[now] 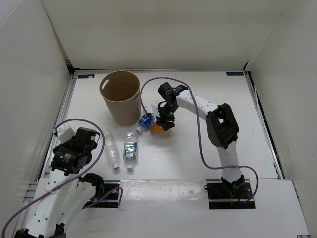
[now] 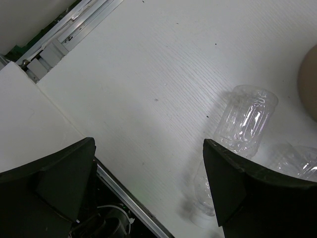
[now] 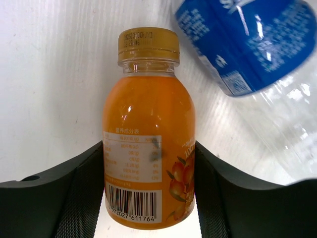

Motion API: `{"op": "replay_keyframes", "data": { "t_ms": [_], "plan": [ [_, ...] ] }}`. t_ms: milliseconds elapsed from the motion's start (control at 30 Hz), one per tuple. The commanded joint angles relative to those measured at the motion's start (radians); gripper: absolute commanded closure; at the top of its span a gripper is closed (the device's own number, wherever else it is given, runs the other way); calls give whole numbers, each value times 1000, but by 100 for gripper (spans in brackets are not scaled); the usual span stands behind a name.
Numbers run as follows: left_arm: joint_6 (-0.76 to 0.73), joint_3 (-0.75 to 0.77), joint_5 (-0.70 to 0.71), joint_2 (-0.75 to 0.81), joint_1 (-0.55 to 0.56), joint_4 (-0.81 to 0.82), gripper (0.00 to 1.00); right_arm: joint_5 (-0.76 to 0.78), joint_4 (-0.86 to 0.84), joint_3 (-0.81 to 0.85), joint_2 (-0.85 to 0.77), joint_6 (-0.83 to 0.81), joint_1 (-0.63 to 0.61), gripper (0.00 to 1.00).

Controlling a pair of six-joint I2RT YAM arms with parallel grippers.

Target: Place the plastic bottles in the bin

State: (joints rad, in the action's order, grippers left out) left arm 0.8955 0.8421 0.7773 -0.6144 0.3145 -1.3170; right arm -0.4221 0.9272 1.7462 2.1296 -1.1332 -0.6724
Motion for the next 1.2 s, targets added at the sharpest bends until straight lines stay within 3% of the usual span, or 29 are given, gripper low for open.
{"op": "replay_keyframes", "data": {
  "t_ms": [0, 67, 167, 333, 500, 700, 1000, 1167],
  "plan": [
    [3, 0, 13, -4, 5, 4, 0, -26, 110, 73, -28, 42, 22, 85],
    [3, 0, 16, -4, 8, 5, 0, -33, 163, 81, -42, 39, 45, 91],
    [2, -3, 16, -7, 5, 9, 0, -73, 206, 49, -111, 0, 79, 91],
    [0, -5, 20, -11, 5, 13, 0, -89, 141, -46, -273, -5, 106, 94],
    [5, -6, 23, -8, 5, 12, 0, -89, 70, -11, -333, 99, 117, 100],
    [5, -5, 23, -4, 6, 10, 0, -96, -50, 124, -361, 243, 116, 100],
    [14, -8, 28, 2, 6, 9, 0, -66, -298, 265, -410, 427, 17, 100],
    [10, -9, 25, 7, 8, 13, 0, -43, -347, 441, -317, 451, -23, 100]
  ]
}}
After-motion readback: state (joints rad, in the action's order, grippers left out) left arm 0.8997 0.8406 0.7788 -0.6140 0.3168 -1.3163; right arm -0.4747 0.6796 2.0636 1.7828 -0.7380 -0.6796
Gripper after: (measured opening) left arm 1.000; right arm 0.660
